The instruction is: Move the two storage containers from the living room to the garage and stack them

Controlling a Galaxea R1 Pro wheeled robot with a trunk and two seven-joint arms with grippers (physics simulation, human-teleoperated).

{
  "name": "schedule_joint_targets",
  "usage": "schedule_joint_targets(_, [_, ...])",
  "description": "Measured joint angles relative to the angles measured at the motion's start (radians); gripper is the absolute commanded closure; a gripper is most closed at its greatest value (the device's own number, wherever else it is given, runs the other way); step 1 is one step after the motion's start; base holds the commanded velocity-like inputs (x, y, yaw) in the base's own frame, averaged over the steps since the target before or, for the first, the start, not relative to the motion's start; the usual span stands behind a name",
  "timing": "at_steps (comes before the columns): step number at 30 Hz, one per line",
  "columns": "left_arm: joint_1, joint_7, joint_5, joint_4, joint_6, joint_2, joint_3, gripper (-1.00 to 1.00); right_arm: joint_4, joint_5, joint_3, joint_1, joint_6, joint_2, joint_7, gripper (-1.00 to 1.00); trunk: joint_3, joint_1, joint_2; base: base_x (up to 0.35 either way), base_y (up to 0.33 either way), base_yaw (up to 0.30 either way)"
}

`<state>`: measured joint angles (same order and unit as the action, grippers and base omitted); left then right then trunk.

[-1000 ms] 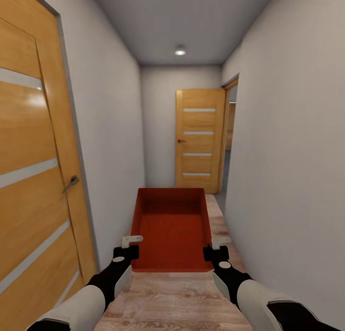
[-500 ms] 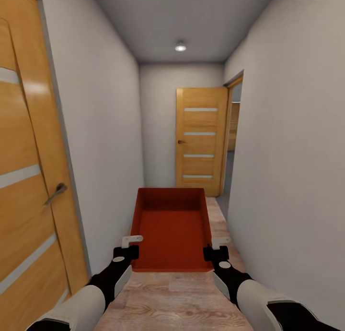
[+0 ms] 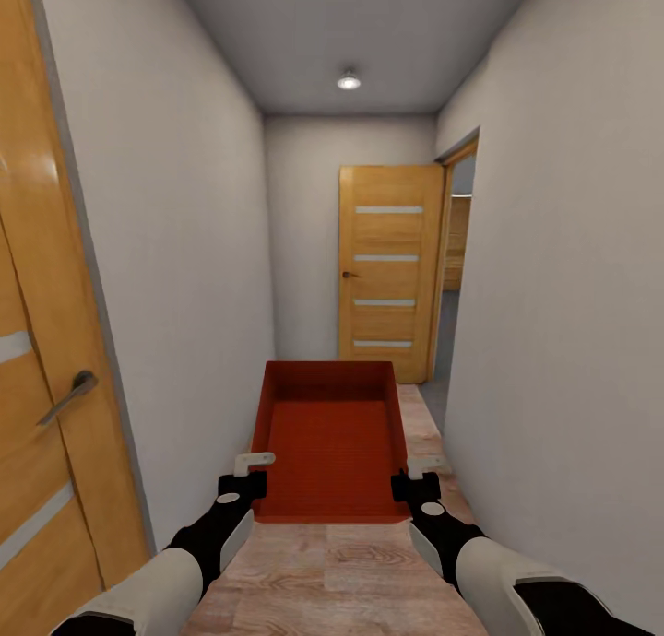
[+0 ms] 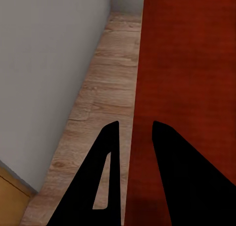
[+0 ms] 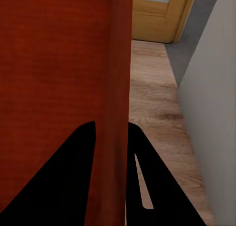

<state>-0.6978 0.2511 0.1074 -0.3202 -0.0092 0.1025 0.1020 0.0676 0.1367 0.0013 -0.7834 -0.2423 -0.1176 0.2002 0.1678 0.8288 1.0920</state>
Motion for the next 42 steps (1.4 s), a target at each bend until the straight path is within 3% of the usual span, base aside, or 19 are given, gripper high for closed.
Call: schedule_joint_targets(42, [0.0,0.0,0.0,0.0,0.0,0.0,0.0,1.0,0.0,0.0,0.0,0.0,0.0,0.0,0.0,1.0,0.0,0.0,0.0,0.326,0.0,0.0])
